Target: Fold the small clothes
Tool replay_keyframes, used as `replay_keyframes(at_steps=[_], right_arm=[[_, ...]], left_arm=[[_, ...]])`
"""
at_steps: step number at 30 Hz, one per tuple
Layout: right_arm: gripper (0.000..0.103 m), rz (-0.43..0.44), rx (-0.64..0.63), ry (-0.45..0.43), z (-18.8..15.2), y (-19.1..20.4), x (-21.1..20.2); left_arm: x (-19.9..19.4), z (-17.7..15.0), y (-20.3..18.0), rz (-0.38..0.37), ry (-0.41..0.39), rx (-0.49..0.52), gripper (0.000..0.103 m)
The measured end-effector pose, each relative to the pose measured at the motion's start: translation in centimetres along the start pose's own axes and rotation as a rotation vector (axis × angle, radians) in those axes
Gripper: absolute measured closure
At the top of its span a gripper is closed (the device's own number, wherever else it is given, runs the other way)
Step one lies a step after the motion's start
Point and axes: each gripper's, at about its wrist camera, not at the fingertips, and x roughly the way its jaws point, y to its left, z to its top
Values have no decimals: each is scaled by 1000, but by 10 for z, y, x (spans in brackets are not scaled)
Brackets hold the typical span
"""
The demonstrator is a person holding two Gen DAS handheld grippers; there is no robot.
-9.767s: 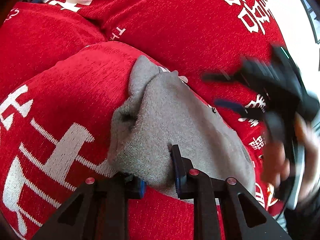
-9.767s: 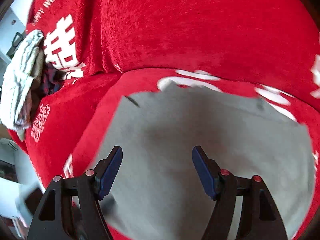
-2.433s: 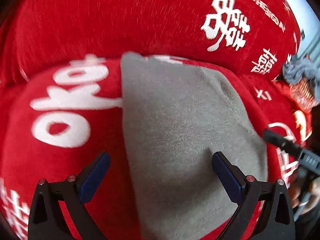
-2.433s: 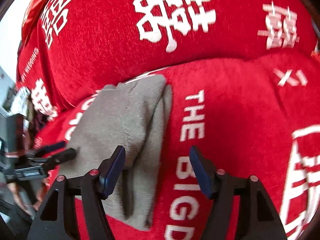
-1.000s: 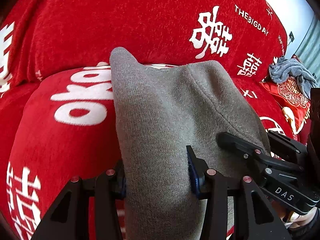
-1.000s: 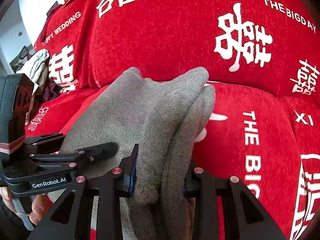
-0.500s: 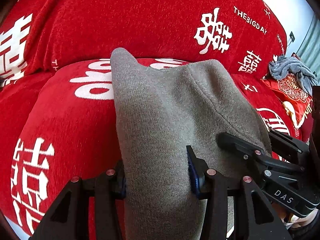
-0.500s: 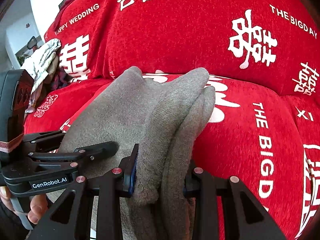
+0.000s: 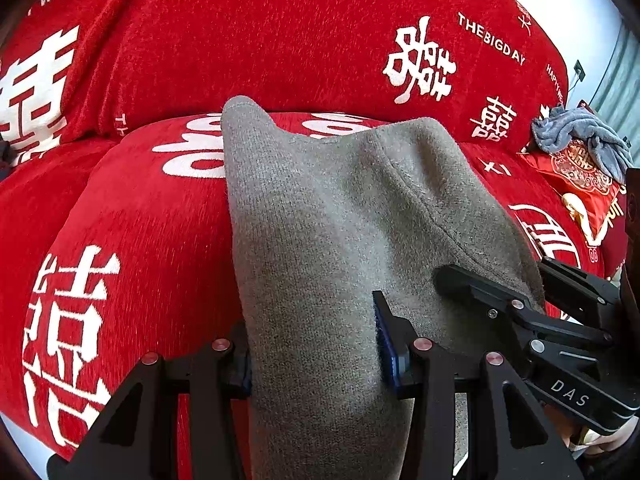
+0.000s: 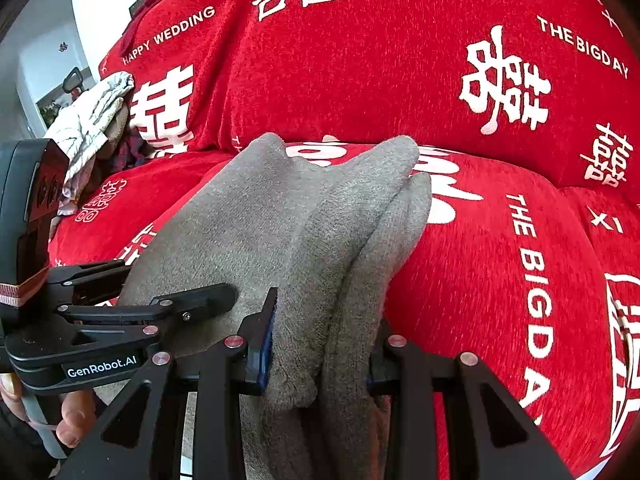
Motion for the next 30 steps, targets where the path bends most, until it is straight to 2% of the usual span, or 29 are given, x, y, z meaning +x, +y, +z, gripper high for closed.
replay_keyframes(at_steps=[5,8,10,12,13,16,18,20,22,24,27,30], right_arm=[[68,1,-9,-2,-9,3,-2],[68,11,-2,15,-18,2,3],[67,2,-4,28,-23,0,9],[64,-2,-3,41,-28,-5,13],[61,11,13,53,-31,-11,15],[57,30,56,68,-32,-29,11],[57,23,78,47,-31,-38,2],[54,14,94,-9,-25,-45,-13],[54,39,79,-49,-16,-43,-21],[54,86,50,-60,-3,-35,-21],[54,160,31,-6,18,-30,7],[54,129,53,78,25,-39,42]], left_arm=[[1,-13,3,-5,-3,-2,55],[8,-23,7,-8,21,-13,54],[12,-29,14,-7,22,-40,47],[10,-34,21,-7,18,-62,29],[8,-36,24,4,12,-68,25],[-8,-37,35,21,-15,-81,22],[-19,-32,46,23,-45,-111,22],[-23,-20,51,41,-59,-126,22],[-13,-3,51,126,-37,-119,22],[3,13,48,177,0,-94,22],[30,28,47,216,61,-64,22],[51,36,50,224,102,-46,22]])
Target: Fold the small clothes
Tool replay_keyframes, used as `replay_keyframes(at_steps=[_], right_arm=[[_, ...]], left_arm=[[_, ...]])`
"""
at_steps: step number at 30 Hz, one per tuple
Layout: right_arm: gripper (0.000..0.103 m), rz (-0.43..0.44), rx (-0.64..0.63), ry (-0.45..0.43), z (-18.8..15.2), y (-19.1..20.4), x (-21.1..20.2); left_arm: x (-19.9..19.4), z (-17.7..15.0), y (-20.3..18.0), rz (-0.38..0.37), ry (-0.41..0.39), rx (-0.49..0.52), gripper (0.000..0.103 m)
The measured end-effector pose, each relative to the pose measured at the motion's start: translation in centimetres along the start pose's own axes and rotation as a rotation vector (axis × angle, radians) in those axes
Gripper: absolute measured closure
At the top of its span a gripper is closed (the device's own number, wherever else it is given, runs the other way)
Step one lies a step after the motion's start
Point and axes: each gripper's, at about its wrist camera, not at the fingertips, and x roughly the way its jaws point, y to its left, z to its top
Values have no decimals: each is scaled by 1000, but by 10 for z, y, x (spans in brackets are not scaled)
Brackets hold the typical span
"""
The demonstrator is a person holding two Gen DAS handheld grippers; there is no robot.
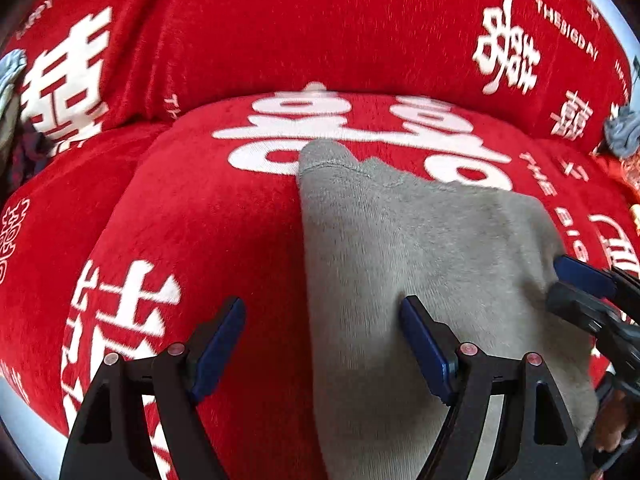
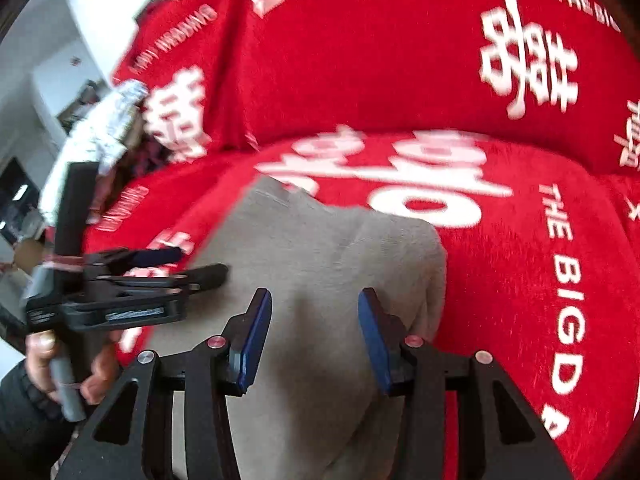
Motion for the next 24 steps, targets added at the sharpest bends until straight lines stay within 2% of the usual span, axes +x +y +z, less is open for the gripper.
replay_keyframes(at_steps=[2,3,6,9,16,20,24], right_arm=[[55,-53,41,59,3,-19,23],[55,-7,69,44,3,-28,26],[55,20,95,36,4,-35,22],[54,-28,39,6,-1,-17,-2],[54,39,-164,-73,-36,49,-58],[54,48,-241,-40,-66,69,-55],[55,11,-192,4,-86,52,-39]], left_arm=[[9,2,1,-15,12,-4,22],[12,2,1,-18,15,-9,22],[9,2,1,-22,14,-13,22],[-8,-4,-2,-9,-11,-5,22],[-51,-40,-15,-1,-86,46,22],[-58,-63,-17,1,-94,48,22],[-60,-83,-17,-9,-104,47,22]])
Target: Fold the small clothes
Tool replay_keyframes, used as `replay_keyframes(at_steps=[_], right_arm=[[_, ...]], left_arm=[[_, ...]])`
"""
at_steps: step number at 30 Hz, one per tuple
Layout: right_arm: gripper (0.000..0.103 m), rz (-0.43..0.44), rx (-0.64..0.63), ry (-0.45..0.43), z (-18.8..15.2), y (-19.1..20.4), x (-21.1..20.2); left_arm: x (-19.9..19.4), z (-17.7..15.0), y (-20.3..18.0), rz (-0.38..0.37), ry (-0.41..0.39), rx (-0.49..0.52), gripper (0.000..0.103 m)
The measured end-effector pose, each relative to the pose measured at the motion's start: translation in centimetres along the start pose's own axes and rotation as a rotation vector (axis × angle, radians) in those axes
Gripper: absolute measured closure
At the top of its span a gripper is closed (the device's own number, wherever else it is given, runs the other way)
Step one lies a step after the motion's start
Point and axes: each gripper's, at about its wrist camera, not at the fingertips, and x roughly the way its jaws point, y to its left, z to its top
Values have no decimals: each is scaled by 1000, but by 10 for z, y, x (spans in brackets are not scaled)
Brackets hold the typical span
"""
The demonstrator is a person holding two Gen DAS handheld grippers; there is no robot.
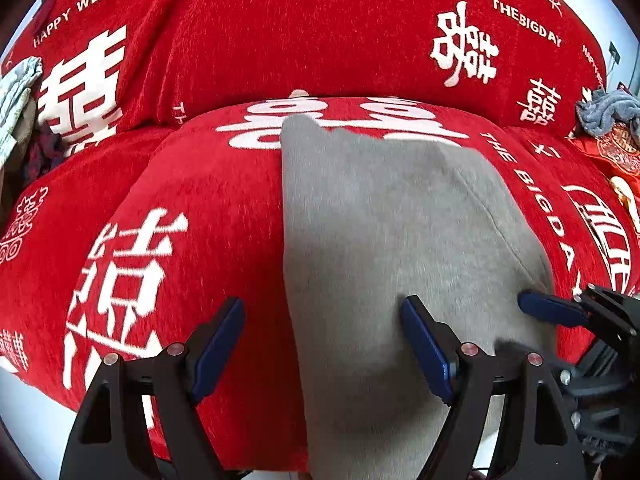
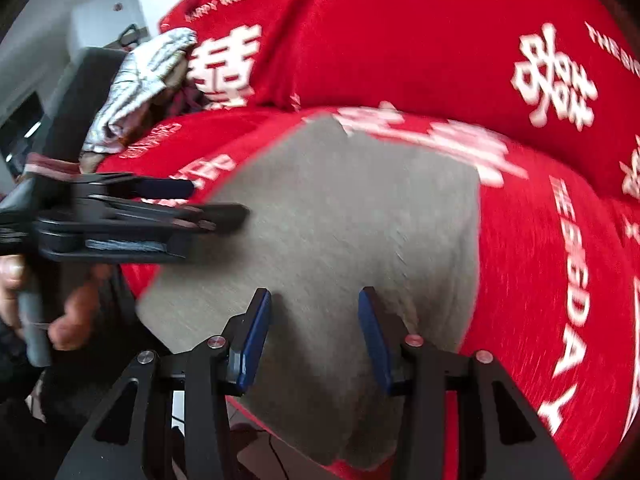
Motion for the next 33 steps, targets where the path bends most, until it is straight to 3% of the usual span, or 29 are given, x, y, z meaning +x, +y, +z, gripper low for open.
replay_keyframes(at_steps=[3,12,14,17,19,22,25,29,33], right_arm=[[55,18,34,-50,-14,-6,-10],[54,-29,24,-48,-28,1,-18],[54,-67,20,-56,-29,10,-27],[49,-50,-26,-92,-29,28,-38],[43,-45,-44,-76,-31,37,-35],[43,-55,-17,4,-36,34,-17],[43,-54,54,29,-39,23,-18],[37,-137,27,-22,-27,31,-41],[33,-235,50,-27,-12,38,-50]], left_arm=[[-4,-12,-3,20,-23,14,21],[-16,-27,-3,26,-28,11,21],[-27,-32,-4,12,-49,13,21],[-30,-40,-9,23,-52,39,21],[-24,-45,-10,23,-31,35,21],[-24,-47,-8,16,-23,9,21],[-39,-48,-12,64,-72,28,21],[-51,-42,-15,103,-121,16,21],[-48,-38,-15,122,-95,-22,21]])
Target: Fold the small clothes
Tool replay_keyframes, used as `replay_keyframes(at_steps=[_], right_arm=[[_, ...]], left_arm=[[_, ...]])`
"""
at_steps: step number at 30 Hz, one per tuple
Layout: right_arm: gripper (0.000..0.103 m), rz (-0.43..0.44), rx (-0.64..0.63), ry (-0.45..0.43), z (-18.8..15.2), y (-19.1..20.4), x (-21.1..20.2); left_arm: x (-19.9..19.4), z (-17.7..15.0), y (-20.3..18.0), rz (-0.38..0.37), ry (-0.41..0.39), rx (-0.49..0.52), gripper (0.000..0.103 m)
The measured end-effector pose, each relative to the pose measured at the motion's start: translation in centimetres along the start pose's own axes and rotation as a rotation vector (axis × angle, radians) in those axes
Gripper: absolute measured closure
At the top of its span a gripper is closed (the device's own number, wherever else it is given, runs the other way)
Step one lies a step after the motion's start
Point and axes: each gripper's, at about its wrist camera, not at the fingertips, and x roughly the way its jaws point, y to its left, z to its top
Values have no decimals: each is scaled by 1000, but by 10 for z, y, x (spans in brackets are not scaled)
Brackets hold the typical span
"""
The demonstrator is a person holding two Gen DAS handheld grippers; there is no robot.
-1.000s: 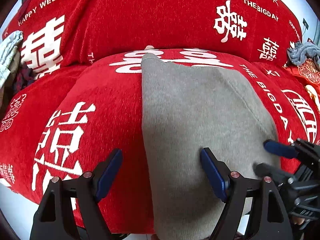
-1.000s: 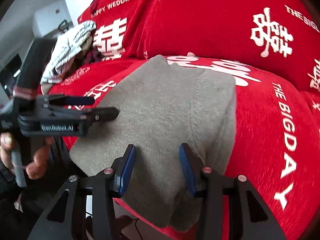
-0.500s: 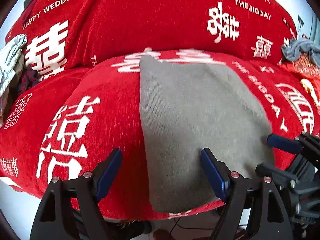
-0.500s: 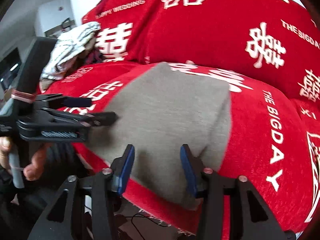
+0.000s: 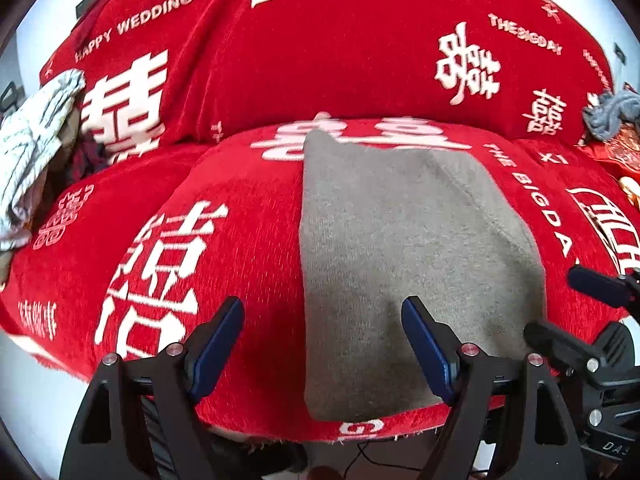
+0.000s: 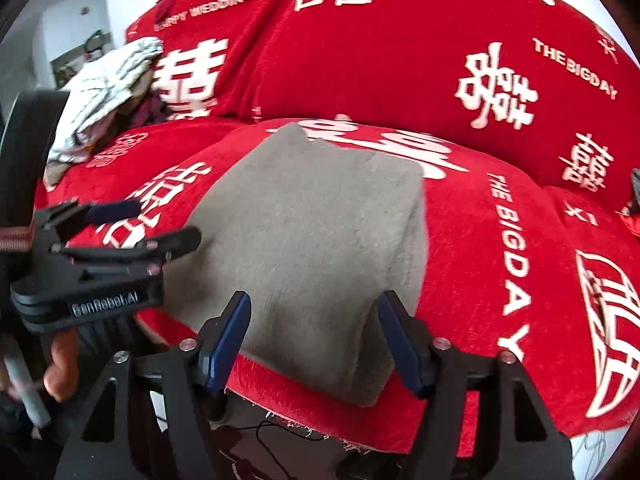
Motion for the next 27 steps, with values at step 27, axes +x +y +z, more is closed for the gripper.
replay_keyframes(at_steps=[27], right_arm=[[33,-132,112,-33,-15,6,-26]], left_arm=[[-50,-17,-20,1,-170,-8,21]])
